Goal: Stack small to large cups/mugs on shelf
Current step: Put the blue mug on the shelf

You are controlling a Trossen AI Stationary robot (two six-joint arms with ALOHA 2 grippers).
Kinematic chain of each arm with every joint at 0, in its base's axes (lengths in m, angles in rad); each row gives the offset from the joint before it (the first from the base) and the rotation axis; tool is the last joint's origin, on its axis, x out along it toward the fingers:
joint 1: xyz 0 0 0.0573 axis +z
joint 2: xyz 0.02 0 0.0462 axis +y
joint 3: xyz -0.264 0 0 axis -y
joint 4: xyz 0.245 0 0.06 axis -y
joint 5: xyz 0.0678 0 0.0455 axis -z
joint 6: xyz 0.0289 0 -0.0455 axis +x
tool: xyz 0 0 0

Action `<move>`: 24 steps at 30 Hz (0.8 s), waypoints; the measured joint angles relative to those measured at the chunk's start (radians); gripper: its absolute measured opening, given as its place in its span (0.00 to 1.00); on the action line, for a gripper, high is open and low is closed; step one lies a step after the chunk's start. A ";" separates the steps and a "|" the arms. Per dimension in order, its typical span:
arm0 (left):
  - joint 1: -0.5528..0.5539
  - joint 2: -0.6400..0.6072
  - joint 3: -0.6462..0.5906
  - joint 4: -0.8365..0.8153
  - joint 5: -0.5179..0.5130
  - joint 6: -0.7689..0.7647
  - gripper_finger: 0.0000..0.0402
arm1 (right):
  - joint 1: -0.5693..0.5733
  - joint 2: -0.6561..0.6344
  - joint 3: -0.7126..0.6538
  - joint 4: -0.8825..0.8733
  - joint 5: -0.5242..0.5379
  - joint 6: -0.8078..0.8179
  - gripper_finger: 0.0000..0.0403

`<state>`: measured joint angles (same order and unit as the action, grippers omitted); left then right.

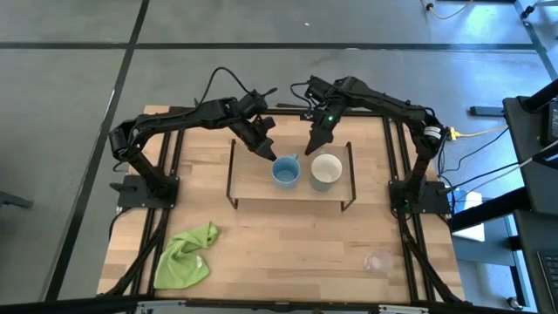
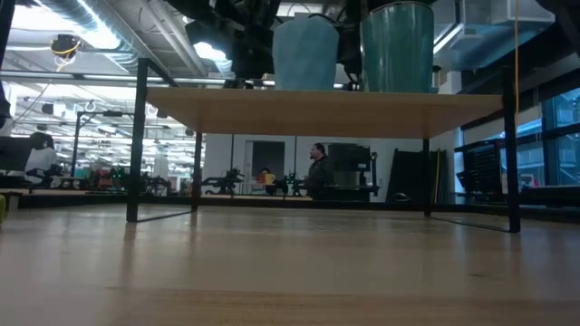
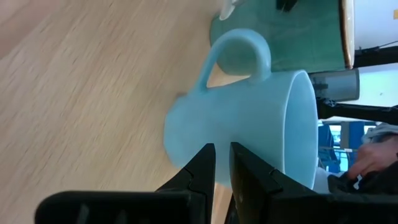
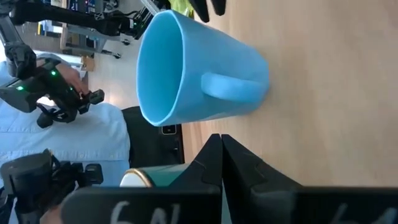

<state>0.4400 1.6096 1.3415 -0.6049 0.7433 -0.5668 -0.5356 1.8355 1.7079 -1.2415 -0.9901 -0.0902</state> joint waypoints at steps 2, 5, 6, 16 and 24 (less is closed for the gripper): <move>0.000 0.000 0.000 0.003 0.000 0.000 0.10 | 0.013 0.016 0.000 0.002 -0.003 -0.001 0.01; 0.000 0.000 0.000 0.011 0.000 -0.001 0.10 | 0.027 0.034 -0.001 0.019 -0.002 -0.001 0.01; 0.000 0.000 0.000 0.011 0.000 -0.003 0.10 | 0.028 0.035 -0.001 0.027 -0.002 0.000 0.01; -0.005 0.000 0.000 0.016 -0.023 -0.006 0.10 | 0.029 0.037 0.000 0.070 -0.006 0.006 0.01; -0.005 0.000 0.000 0.038 -0.034 -0.034 0.10 | 0.029 0.037 0.000 0.105 -0.005 0.006 0.01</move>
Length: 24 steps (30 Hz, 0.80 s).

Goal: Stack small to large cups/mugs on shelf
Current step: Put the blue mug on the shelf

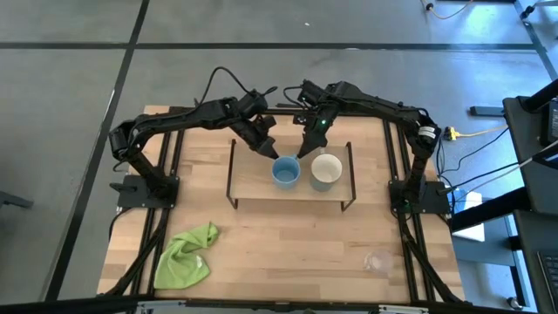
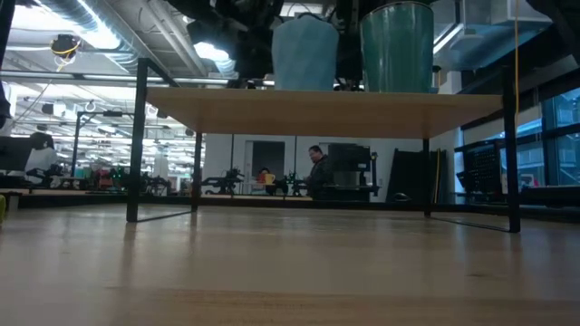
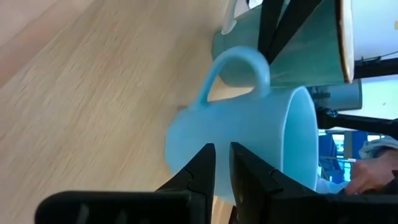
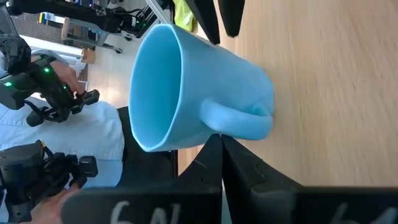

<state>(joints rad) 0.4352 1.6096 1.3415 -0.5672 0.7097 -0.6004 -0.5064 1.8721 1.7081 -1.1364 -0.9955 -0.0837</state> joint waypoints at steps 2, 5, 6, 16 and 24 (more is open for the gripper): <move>-0.004 0.000 0.000 0.016 -0.002 -0.014 0.10 | 0.000 0.000 0.000 0.004 0.000 0.000 0.01; -0.009 0.000 0.000 0.037 -0.010 -0.028 0.10 | 0.000 0.000 0.000 0.012 0.000 -0.002 0.01; -0.011 0.000 0.000 0.040 -0.012 -0.032 0.10 | 0.000 0.000 0.000 0.013 0.000 -0.002 0.01; -0.039 0.000 0.000 0.024 -0.013 -0.053 0.10 | -0.002 0.000 0.000 0.054 0.007 -0.004 0.01; -0.044 0.000 0.000 0.008 -0.020 -0.046 0.10 | -0.021 0.000 0.000 0.065 0.008 0.001 0.01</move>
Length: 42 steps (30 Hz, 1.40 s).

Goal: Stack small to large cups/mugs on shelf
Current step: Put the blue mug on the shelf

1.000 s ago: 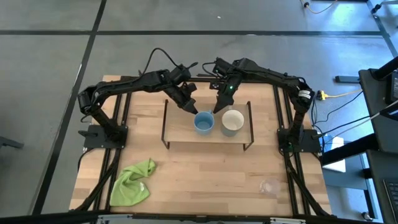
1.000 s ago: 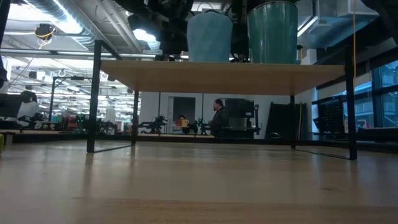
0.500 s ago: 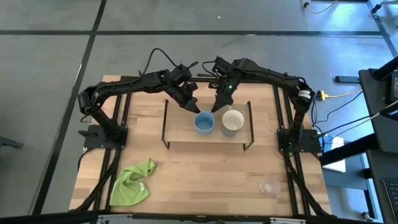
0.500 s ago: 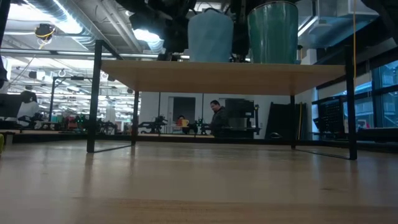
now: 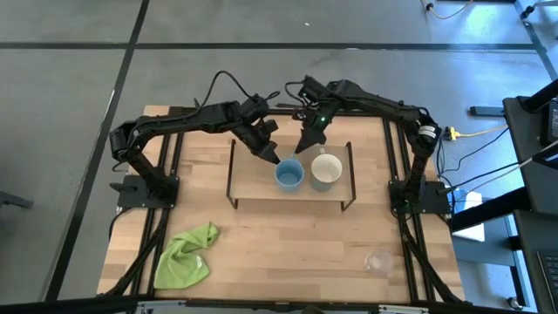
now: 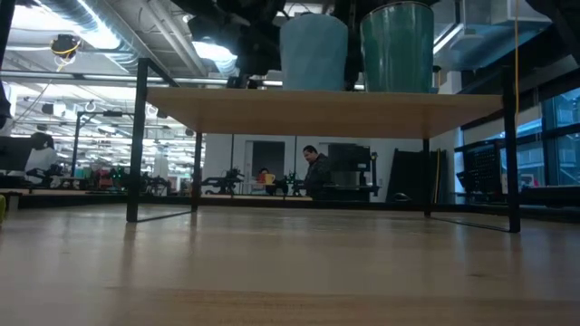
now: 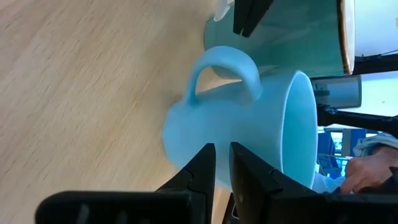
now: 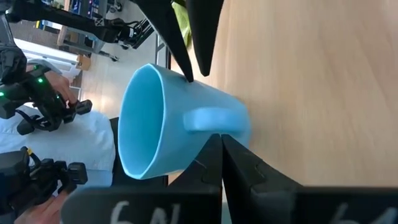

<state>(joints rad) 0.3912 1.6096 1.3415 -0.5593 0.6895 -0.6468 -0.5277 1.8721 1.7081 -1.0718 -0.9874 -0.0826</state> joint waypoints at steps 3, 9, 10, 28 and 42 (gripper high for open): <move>0.003 0.000 0.000 -0.008 -0.001 0.004 0.10 | -0.001 0.000 0.000 0.000 0.000 0.000 0.01; 0.003 0.000 0.000 -0.009 -0.010 0.021 0.10 | 0.000 0.000 0.000 -0.019 -0.019 0.002 0.01; 0.006 0.000 0.000 -0.009 -0.009 0.023 0.10 | 0.000 0.000 0.000 -0.024 -0.024 0.002 0.01; 0.021 -0.002 0.000 -0.087 -0.010 0.193 0.10 | 0.032 0.000 0.000 0.002 0.004 0.019 0.01; -0.020 -0.006 0.000 -0.084 0.000 0.204 0.10 | 0.035 0.032 -0.001 0.011 -0.010 0.030 0.01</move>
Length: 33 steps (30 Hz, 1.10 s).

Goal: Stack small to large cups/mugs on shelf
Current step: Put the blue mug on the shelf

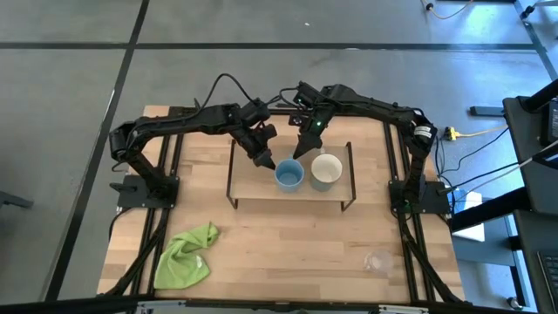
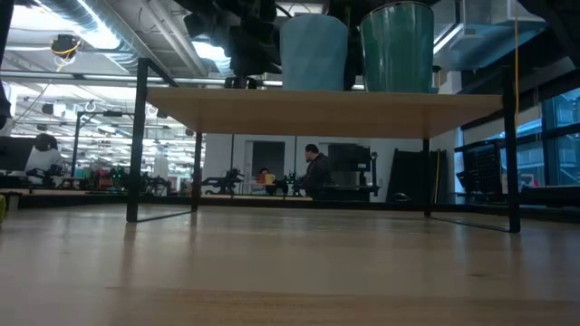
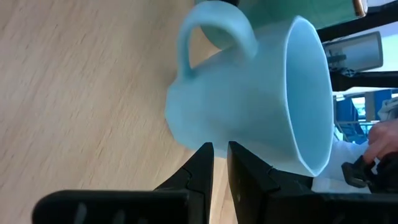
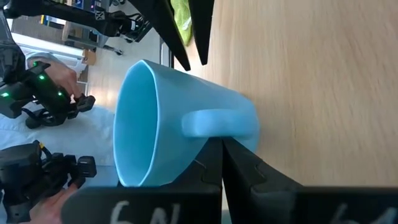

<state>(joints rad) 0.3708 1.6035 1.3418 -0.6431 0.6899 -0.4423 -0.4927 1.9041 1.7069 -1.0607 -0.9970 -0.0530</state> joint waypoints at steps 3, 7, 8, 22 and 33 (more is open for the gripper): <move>0.000 0.000 0.000 0.006 -0.001 0.000 0.10 | 0.000 0.000 0.000 0.002 -0.001 0.007 0.01; 0.000 0.000 0.000 0.017 -0.020 0.000 0.10 | 0.000 0.000 0.000 0.005 -0.002 0.007 0.01; 0.000 0.000 0.000 0.017 -0.021 0.000 0.10 | 0.000 0.000 0.000 0.005 -0.002 0.007 0.01; 0.000 0.000 0.000 0.032 -0.046 -0.002 0.10 | -0.011 0.000 0.000 0.036 -0.019 0.044 0.01; 0.000 0.000 0.000 0.031 -0.048 0.000 0.10 | -0.035 0.000 0.000 0.032 -0.018 0.045 0.01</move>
<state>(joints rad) 0.3706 1.6035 1.3418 -0.6117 0.6421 -0.4427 -0.5278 1.9045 1.7069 -1.0283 -1.0145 -0.0079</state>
